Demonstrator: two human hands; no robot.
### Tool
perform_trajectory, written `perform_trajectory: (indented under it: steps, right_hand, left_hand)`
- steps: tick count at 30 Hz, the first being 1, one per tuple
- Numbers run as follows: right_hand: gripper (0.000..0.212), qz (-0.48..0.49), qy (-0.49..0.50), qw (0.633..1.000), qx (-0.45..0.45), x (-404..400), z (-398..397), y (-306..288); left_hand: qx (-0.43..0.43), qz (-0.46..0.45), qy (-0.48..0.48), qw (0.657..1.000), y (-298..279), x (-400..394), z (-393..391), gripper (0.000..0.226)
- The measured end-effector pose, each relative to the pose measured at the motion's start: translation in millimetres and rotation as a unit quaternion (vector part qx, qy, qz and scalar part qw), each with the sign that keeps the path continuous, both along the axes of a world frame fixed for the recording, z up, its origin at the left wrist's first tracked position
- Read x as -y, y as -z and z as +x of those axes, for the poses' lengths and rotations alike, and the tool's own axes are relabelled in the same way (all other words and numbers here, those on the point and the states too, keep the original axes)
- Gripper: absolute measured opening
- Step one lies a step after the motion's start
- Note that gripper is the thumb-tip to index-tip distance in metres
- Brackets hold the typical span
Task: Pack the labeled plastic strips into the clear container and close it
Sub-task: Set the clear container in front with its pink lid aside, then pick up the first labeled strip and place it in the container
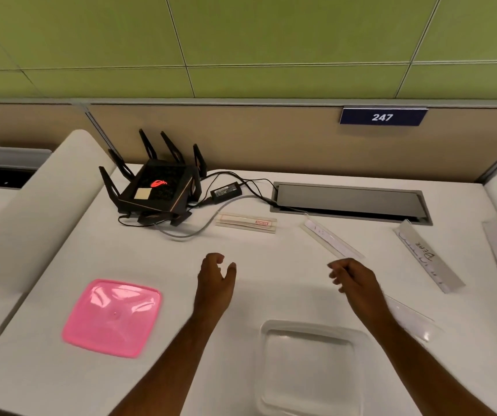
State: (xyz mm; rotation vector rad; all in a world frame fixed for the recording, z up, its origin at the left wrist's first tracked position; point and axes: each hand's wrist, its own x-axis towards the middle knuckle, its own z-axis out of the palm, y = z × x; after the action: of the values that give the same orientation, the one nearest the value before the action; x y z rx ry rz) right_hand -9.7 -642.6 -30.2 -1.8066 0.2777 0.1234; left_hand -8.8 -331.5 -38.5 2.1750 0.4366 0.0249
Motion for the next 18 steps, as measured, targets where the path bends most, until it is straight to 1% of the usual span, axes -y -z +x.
perform_trajectory:
  steps: [5, 8, 10, 13, 15, 18]
  right_hand:
    - [0.016, -0.005, -0.042, 0.999, -0.013, -25.8, 15.4, -1.3]
    - [0.02, -0.012, -0.064, 0.998, -0.016, -37.9, 21.9, 1.1]
    - [0.028, -0.021, -0.072, 0.997, -0.018, -46.6, 26.3, 2.2]
    - [0.04, -0.025, -0.079, 0.996, -0.042, -62.6, 43.6, 10.0]
    - [0.048, -0.021, -0.086, 0.994, -0.06, -73.4, 57.0, 18.5]
    - [0.057, -0.054, -0.1, 0.991, -0.075, -86.4, 72.3, 27.4]
  left_hand:
    - [-0.023, 0.008, 0.0, 1.0, -2.6, -7.5, 15.9, 0.04]
    - [-0.037, -0.005, -0.003, 0.999, -3.5, -10.6, 24.5, 0.049]
    - [-0.042, -0.016, -0.006, 0.999, -5.4, -12.8, 32.6, 0.056]
    - [-0.06, -0.007, -0.011, 0.998, 1.4, -17.6, 56.8, 0.064]
    - [-0.071, -0.004, -0.015, 0.997, 9.1, -20.2, 74.4, 0.067]
    - [-0.076, -0.002, -0.017, 0.997, 19.8, -23.0, 95.9, 0.069]
